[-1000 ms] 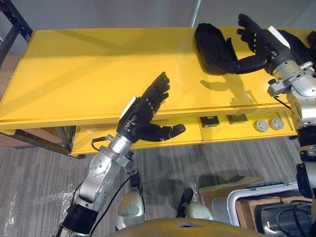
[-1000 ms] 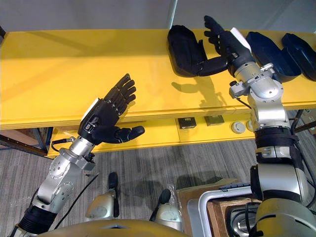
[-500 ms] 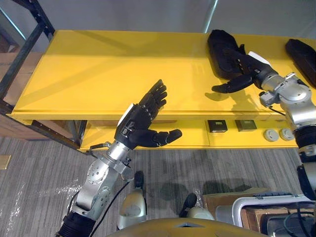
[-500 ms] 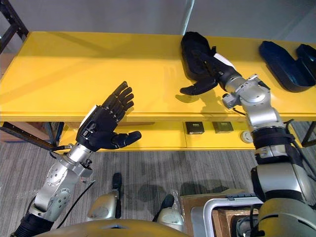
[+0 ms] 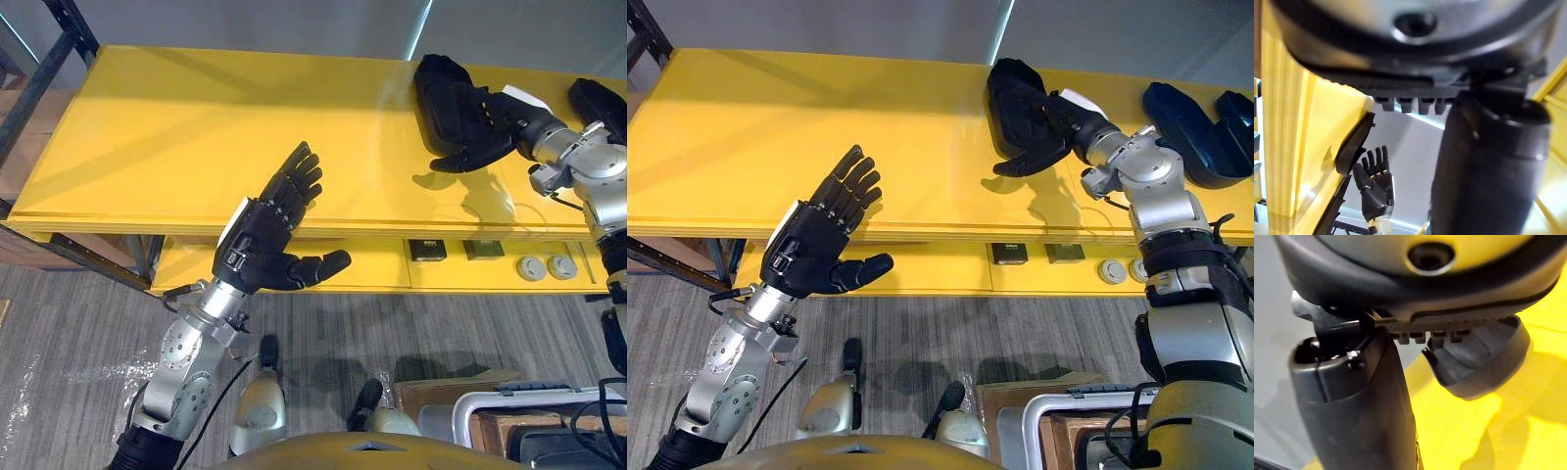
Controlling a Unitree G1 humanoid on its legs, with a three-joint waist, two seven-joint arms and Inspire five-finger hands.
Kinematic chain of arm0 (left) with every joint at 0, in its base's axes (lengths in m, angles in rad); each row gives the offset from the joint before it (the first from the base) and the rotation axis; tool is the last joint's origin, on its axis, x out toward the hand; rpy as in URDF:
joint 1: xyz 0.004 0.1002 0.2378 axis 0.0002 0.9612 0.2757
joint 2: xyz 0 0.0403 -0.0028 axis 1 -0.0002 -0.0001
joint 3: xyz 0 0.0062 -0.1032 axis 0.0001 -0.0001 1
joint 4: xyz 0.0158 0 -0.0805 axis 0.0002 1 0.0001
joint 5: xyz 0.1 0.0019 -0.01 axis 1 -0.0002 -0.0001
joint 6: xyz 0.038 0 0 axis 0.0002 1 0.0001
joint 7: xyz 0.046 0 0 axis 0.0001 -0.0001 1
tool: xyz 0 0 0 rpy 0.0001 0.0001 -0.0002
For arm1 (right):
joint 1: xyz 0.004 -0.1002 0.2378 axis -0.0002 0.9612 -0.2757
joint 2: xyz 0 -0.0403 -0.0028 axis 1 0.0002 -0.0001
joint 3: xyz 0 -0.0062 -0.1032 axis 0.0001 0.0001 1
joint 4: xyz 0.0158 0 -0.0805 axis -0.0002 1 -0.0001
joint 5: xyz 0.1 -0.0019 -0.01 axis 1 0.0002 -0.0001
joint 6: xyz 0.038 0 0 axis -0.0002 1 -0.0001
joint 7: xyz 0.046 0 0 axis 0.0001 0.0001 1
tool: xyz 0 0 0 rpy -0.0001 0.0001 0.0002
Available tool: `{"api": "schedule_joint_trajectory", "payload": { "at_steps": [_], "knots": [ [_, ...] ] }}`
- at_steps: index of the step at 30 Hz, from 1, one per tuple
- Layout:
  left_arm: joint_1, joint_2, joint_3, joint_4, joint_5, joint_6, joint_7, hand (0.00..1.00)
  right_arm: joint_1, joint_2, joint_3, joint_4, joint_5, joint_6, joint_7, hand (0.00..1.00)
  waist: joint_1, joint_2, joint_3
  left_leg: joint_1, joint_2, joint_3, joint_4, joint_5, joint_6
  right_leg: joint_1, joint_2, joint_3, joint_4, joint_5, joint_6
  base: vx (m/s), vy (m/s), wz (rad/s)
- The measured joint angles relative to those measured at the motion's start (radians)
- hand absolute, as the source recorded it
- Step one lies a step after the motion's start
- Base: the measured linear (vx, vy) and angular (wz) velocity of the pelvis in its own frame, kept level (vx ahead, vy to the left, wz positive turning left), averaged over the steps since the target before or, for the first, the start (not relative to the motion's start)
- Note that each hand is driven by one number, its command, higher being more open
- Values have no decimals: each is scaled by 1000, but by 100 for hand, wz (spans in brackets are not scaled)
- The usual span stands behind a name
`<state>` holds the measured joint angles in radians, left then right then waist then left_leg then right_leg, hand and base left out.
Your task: Walk over and take three plastic housings, then place them on the shelf
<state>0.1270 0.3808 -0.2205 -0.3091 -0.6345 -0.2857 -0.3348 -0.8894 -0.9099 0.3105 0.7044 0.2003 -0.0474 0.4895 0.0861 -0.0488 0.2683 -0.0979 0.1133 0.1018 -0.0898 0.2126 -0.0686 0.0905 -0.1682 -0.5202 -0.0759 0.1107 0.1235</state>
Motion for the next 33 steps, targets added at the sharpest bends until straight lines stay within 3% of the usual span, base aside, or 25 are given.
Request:
{"api": "schedule_joint_trajectory", "payload": {
  "at_steps": [23, 33],
  "knots": [
    [-1, 30, 14, -15, 1, 0, -28, 100, 10, -10, 34, 27, -40, 33, 100, 100, 10, -47, 17, 7, 4, 20, 0, -4, -4, -6, 0, 18, 1, 0, 0, 0, 0, -2],
    [-8, 32, 14, -16, 5, 2, -26, 100, 23, -10, 34, -5, -76, 39, 122, 100, 15, -53, 14, 12, 4, 39, 0, -7, -7, -16, 1, 38, 3, 0, -1, -2, -1, -5]
  ]
}}
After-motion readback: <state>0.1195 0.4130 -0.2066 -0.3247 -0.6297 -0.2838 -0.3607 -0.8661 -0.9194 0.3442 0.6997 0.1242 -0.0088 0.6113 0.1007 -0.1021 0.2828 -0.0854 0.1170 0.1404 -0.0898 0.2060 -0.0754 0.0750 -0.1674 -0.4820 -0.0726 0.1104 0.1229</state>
